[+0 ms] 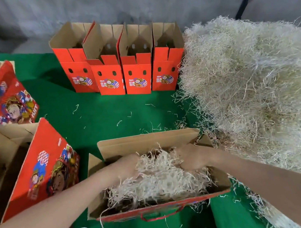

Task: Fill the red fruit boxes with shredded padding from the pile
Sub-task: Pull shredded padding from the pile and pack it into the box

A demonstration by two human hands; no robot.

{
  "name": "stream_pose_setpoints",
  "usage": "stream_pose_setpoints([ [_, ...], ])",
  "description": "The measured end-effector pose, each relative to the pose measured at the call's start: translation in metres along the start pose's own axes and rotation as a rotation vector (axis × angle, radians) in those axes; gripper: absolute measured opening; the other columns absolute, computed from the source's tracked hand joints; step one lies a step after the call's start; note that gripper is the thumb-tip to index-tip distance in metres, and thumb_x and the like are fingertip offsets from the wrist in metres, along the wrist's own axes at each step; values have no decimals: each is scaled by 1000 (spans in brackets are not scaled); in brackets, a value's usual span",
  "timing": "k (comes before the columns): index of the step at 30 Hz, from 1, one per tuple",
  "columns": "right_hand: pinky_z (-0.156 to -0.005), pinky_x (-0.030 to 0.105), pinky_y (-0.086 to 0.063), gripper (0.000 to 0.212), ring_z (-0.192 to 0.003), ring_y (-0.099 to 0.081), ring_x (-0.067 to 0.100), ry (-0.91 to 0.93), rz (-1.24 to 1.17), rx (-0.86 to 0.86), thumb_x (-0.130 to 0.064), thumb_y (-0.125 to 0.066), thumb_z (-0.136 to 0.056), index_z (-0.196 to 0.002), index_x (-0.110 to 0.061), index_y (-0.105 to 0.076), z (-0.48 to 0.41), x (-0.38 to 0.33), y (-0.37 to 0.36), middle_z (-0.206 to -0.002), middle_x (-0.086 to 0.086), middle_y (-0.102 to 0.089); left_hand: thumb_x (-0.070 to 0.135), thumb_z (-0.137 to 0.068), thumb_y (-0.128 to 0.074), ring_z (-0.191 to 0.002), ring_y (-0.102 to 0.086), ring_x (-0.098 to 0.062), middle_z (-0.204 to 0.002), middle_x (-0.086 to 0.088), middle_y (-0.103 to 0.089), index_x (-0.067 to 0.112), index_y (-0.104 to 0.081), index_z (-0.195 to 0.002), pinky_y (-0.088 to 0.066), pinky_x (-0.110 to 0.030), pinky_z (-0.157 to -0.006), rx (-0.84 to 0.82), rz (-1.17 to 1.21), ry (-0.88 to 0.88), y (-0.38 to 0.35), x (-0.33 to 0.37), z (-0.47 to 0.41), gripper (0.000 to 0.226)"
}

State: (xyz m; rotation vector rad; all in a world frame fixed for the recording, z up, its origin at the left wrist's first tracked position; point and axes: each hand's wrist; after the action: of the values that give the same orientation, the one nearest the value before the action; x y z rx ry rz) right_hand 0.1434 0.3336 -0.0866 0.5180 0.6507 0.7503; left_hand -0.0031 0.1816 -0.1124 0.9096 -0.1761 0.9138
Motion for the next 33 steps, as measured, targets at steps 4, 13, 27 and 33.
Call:
stream_pose_setpoints([
  [4, -49, 17, -47, 10, -56, -49, 13, -68, 224, -67, -4, -46, -91, -91, 1, -55, -24, 6, -8, -73, 4, -51, 8, -95, -43, -61, -44, -9, -76, 1, -49, -3, -54, -112, -35, -16, -51, -112, -237, 64, -9, -12, -21, 23],
  [13, -80, 33, -41, 32, -93, -51, 29, -92, 554, -418, -14, -38, -96, -120, 2, -53, -100, -9, -42, -108, 17, -51, 16, -101, -34, -125, -45, -31, -138, -17, -44, -3, -42, -133, -35, -36, -103, -443, -255, 250, -42, -10, -68, 38],
  [27, -89, 34, -44, 46, -107, -55, 27, 64, 638, -375, -33, -34, -100, -132, -1, -45, -95, -4, -49, -127, 15, -53, 7, -88, -58, -127, -42, -18, -143, 2, -39, 20, -28, -146, -37, -33, -106, -457, -67, 15, -3, -17, -26, 66],
  [33, -80, 35, -49, 35, -118, -51, 27, 27, 898, -280, -20, -43, -99, -131, -7, -49, -80, -21, -45, -136, 9, -48, 7, -83, -66, -62, -48, -2, -86, 12, -63, 13, -64, -116, -33, -3, -42, -617, -168, -167, 47, -9, 18, 34],
])
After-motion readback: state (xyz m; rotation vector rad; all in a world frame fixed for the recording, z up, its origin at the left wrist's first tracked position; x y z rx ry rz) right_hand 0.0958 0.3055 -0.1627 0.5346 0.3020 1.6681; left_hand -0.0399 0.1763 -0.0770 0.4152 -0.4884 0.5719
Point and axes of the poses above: each hand's wrist, its own z-axis away from the middle knuckle, its own y-axis out of the back of the hand, x = y × z
